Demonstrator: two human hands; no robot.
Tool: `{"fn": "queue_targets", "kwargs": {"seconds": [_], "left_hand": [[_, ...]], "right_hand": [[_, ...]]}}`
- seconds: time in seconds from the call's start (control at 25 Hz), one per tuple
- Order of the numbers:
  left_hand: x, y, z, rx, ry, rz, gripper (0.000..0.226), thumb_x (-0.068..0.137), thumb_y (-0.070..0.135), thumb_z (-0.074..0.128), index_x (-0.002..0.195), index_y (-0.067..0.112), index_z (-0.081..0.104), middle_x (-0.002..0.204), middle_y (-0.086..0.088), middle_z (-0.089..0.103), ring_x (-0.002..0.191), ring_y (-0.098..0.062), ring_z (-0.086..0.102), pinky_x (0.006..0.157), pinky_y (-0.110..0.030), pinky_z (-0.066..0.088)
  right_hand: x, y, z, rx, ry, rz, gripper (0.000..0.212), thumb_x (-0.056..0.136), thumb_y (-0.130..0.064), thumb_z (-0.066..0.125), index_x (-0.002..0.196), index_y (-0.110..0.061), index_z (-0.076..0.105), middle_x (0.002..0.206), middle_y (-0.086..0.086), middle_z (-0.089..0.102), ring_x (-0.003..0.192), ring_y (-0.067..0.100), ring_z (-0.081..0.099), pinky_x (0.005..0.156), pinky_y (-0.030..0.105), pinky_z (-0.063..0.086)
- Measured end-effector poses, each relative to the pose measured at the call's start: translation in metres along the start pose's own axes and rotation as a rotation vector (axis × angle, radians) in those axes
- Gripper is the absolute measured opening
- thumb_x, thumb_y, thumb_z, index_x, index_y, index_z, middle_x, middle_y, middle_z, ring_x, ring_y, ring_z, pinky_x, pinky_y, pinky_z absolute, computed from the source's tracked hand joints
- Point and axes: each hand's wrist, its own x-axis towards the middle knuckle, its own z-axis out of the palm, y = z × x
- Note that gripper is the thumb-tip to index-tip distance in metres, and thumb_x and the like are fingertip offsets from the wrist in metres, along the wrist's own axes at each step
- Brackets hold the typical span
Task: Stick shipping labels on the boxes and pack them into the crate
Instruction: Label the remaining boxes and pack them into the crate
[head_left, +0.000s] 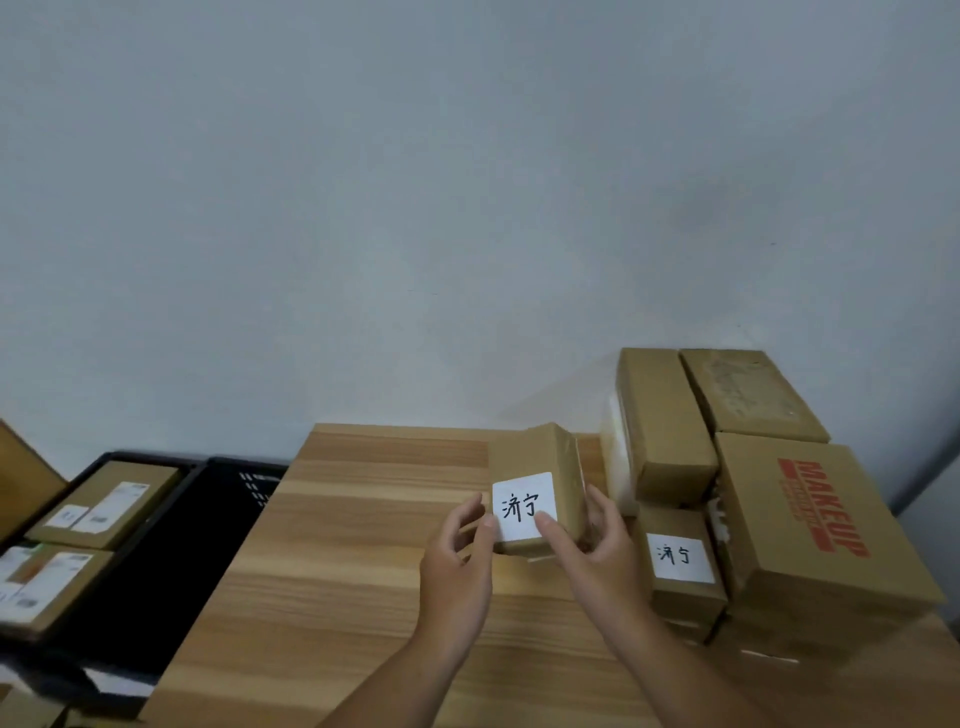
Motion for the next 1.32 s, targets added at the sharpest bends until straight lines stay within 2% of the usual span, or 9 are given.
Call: {"fn": "queue_targets", "kwargs": {"seconds": [0.32, 0.48, 0.56, 0.64, 0.8, 0.92, 1.04, 1.2, 1.32], "left_hand": [[0.018, 0.001, -0.074, -0.008, -0.085, 0.009, 0.045, 0.094, 0.05, 0.065, 0.137, 0.039, 0.059, 0.132, 0.018, 0.058, 0.109, 0.013, 0.06, 0.08, -0.004, 0.048], [0.032, 0.0, -0.108, -0.153, -0.152, -0.105, 0.058, 0.081, 0.071, 0.066, 0.13, 0.039, 0.063, 0.119, 0.008, 0.073, 0.11, -0.009, 0.07, 0.095, -0.037, 0.058], [0.038, -0.003, -0.129, -0.259, -0.127, -0.192, 0.059, 0.081, 0.07, 0.069, 0.122, 0.028, 0.069, 0.109, -0.002, 0.077, 0.105, -0.019, 0.073, 0.089, -0.044, 0.062], [0.043, -0.008, -0.152, -0.301, -0.122, -0.266, 0.057, 0.082, 0.068, 0.069, 0.118, 0.025, 0.072, 0.109, -0.007, 0.077, 0.106, -0.023, 0.073, 0.084, -0.044, 0.063], [0.051, -0.018, -0.2, -0.346, -0.163, -0.315, 0.057, 0.084, 0.072, 0.062, 0.12, 0.03, 0.072, 0.114, -0.003, 0.076, 0.106, -0.021, 0.074, 0.083, -0.046, 0.062], [0.06, -0.021, -0.238, -0.278, -0.161, -0.31, 0.062, 0.08, 0.078, 0.058, 0.121, 0.033, 0.071, 0.112, 0.001, 0.077, 0.104, -0.017, 0.074, 0.082, -0.04, 0.063], [0.07, -0.027, -0.266, -0.008, -0.02, -0.192, 0.059, 0.082, 0.076, 0.055, 0.13, 0.042, 0.059, 0.126, 0.014, 0.066, 0.111, -0.004, 0.065, 0.089, -0.028, 0.055], [0.091, -0.04, -0.295, 0.318, 0.112, 0.119, 0.023, 0.103, 0.042, 0.052, 0.122, 0.046, 0.065, 0.119, 0.027, 0.06, 0.118, 0.004, 0.053, 0.097, -0.024, 0.048], [0.113, -0.046, -0.313, 0.294, 0.09, 0.032, 0.029, 0.103, 0.052, 0.047, 0.113, 0.042, 0.072, 0.11, 0.022, 0.067, 0.108, 0.003, 0.061, 0.094, -0.028, 0.052]], "right_hand": [[-0.016, -0.016, 0.083, -0.194, -0.018, -0.271, 0.095, 0.062, -0.065, 0.085, 0.142, -0.046, 0.039, 0.134, -0.026, 0.052, 0.124, 0.0, 0.055, 0.092, 0.027, 0.055], [-0.036, -0.017, 0.119, -0.328, -0.136, -0.422, 0.07, 0.082, -0.062, 0.066, 0.145, -0.054, 0.037, 0.139, -0.028, 0.041, 0.131, -0.004, 0.044, 0.094, 0.003, 0.042], [-0.041, -0.015, 0.136, -0.375, -0.179, -0.458, 0.056, 0.088, -0.063, 0.055, 0.142, -0.057, 0.042, 0.144, -0.024, 0.037, 0.137, -0.001, 0.037, 0.1, 0.008, 0.04], [-0.041, -0.018, 0.152, -0.296, -0.149, -0.374, 0.052, 0.089, -0.058, 0.06, 0.14, -0.054, 0.046, 0.145, -0.022, 0.039, 0.137, -0.002, 0.038, 0.106, 0.02, 0.041], [-0.036, -0.024, 0.196, 0.083, -0.222, -0.01, 0.08, 0.082, -0.04, 0.08, 0.15, -0.036, 0.039, 0.136, -0.016, 0.062, 0.12, -0.001, 0.061, 0.09, 0.026, 0.056], [-0.041, -0.021, 0.235, 0.201, -0.356, 0.133, 0.053, 0.081, -0.043, 0.076, 0.131, -0.034, 0.061, 0.118, -0.007, 0.074, 0.108, 0.014, 0.072, 0.084, 0.039, 0.061], [-0.042, -0.009, 0.266, 0.208, -0.349, 0.19, 0.028, 0.089, -0.035, 0.073, 0.115, -0.043, 0.067, 0.112, -0.01, 0.076, 0.101, 0.013, 0.074, 0.079, 0.039, 0.062], [-0.027, 0.011, 0.3, 0.133, -0.349, 0.233, 0.029, 0.089, -0.038, 0.073, 0.116, -0.045, 0.065, 0.109, -0.013, 0.076, 0.097, 0.01, 0.074, 0.076, 0.038, 0.062], [-0.007, 0.026, 0.331, 0.065, -0.369, 0.237, 0.03, 0.087, -0.042, 0.074, 0.115, -0.047, 0.064, 0.105, -0.018, 0.075, 0.093, 0.006, 0.074, 0.072, 0.035, 0.062]]}}
